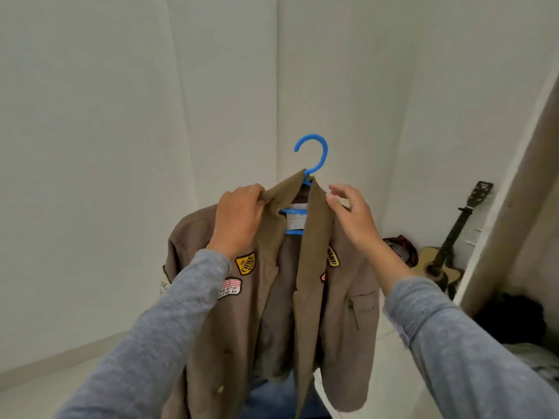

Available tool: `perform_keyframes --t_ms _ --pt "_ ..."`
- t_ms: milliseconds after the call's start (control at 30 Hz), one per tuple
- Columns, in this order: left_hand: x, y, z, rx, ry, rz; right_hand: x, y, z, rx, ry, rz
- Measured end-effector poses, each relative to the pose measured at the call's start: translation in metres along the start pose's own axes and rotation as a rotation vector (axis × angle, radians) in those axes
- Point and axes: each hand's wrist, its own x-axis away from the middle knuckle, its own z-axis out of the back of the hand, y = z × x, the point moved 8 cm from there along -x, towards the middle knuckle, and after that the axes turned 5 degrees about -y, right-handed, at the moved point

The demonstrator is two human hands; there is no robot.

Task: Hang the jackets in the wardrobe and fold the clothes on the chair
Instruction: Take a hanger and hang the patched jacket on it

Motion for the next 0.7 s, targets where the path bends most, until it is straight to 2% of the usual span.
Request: perform_keyframes --t_ms 100,233,333,433,567,700 --pt "-0.008 0.037 0.009 0.045 0.052 -0.015 0.029 0.035 0.059 0.164 0.11 -0.067" --pt "-0.008 0.089 0.007 0.106 0.096 -0.032 0.051 0.042 0.127 0.295 0.196 -0.123" --pt "-0.006 0.114 0.007 0.162 0.14 -0.008 0.075 0.057 0.18 0.266 0.337 -0.259" --pt "-0.006 0.146 0.007 0.239 0.162 -0.002 0.111 0.086 0.22 0.201 0.389 -0.423" --pt "-0.002 0.196 0.002 0.344 0.179 -0.026 0.148 0.083 0.258 0.141 0.454 -0.37" --pt "0.01 0.232 -0.008 0.418 0.169 -0.033 0.169 0.068 0.294 0.293 0.558 -0.319"
